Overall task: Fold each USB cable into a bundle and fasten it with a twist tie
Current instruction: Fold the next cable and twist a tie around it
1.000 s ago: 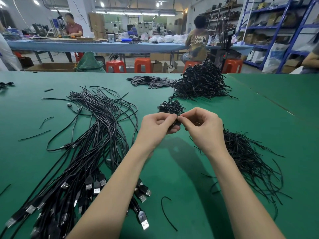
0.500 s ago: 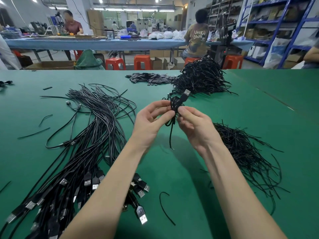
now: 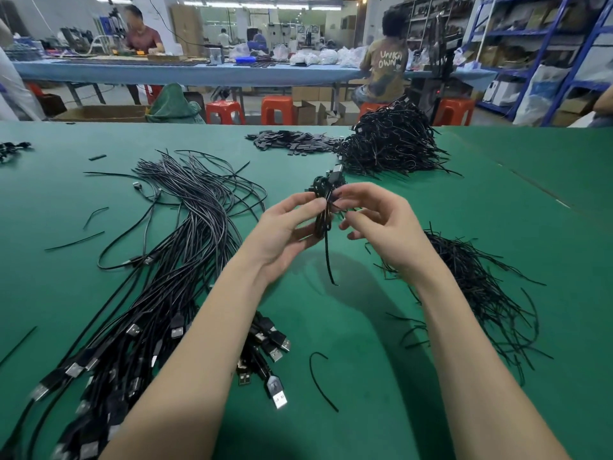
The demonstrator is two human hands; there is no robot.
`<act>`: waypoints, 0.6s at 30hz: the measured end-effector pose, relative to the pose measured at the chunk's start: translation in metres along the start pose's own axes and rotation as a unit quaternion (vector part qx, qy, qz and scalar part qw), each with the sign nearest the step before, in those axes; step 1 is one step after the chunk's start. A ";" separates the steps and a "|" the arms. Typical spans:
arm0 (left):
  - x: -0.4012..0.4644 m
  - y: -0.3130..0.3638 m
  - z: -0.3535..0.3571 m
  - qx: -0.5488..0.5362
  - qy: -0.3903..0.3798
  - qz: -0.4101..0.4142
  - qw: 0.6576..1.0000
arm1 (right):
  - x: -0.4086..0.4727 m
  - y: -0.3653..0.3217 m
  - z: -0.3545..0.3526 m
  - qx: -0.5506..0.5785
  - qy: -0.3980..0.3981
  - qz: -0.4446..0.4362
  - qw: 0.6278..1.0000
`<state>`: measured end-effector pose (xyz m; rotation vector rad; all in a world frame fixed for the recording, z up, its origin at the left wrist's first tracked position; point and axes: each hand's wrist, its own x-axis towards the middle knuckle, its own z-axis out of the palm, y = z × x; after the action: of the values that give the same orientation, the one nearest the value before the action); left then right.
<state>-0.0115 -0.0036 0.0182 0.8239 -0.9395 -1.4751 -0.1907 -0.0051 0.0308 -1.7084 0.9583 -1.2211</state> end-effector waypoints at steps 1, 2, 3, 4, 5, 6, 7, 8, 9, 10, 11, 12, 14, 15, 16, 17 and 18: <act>-0.002 0.002 -0.001 -0.028 -0.012 -0.024 0.999 | -0.001 -0.002 -0.001 -0.035 -0.011 -0.018 0.999; -0.004 0.003 -0.001 -0.052 -0.017 -0.044 0.998 | -0.001 -0.003 -0.001 -0.071 -0.011 -0.037 0.997; -0.006 0.003 0.000 -0.074 -0.015 -0.061 0.995 | -0.001 -0.004 0.000 -0.107 -0.005 -0.058 0.993; -0.008 0.002 0.001 -0.092 -0.008 -0.077 0.993 | -0.001 -0.004 0.001 -0.137 0.003 -0.082 0.987; -0.009 0.001 0.001 -0.106 -0.001 -0.089 0.990 | -0.001 -0.004 0.002 -0.155 0.010 -0.106 0.982; -0.011 0.000 0.002 -0.116 0.004 -0.099 0.988 | -0.001 -0.004 0.003 -0.165 0.015 -0.125 0.978; -0.012 -0.001 0.001 -0.125 0.007 -0.107 0.986 | -0.001 -0.003 0.004 -0.175 0.018 -0.137 0.975; -0.014 -0.002 0.001 -0.133 0.007 -0.116 0.984 | -0.001 -0.003 0.004 -0.187 0.017 -0.143 0.972; -0.016 -0.002 -0.001 -0.144 0.007 -0.127 0.981 | -0.001 -0.002 0.004 -0.196 0.011 -0.146 0.970; -0.018 -0.003 -0.002 -0.157 0.007 -0.140 0.978 | -0.001 -0.001 0.004 -0.202 0.002 -0.147 0.968; -0.019 -0.004 -0.004 -0.170 0.005 -0.152 0.974 | -0.001 -0.001 0.003 -0.208 -0.011 -0.148 0.967; -0.020 -0.004 -0.006 -0.181 0.002 -0.163 0.970 | -0.001 -0.001 0.002 -0.212 -0.023 -0.147 0.966; -0.021 -0.003 -0.011 -0.187 -0.009 -0.172 0.967 | -0.001 -0.003 0.001 -0.213 -0.039 -0.150 0.965; -0.022 -0.002 -0.014 -0.181 -0.014 -0.174 0.968 | 0.000 -0.002 0.001 -0.216 -0.039 -0.154 0.963; -0.023 -0.001 -0.015 -0.167 -0.018 -0.175 0.970 | 0.001 -0.002 0.002 -0.219 -0.035 -0.156 0.962; -0.023 -0.001 -0.017 -0.153 -0.018 -0.175 0.972 | 0.002 -0.001 0.003 -0.223 -0.031 -0.154 0.962; -0.023 -0.002 -0.017 -0.145 -0.014 -0.173 0.974 | 0.002 0.000 0.004 -0.225 -0.028 -0.150 0.962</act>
<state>0.0055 0.0175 0.0088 0.7772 -0.5979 -1.8770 -0.1860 -0.0063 0.0309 -2.3045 1.0230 -1.1946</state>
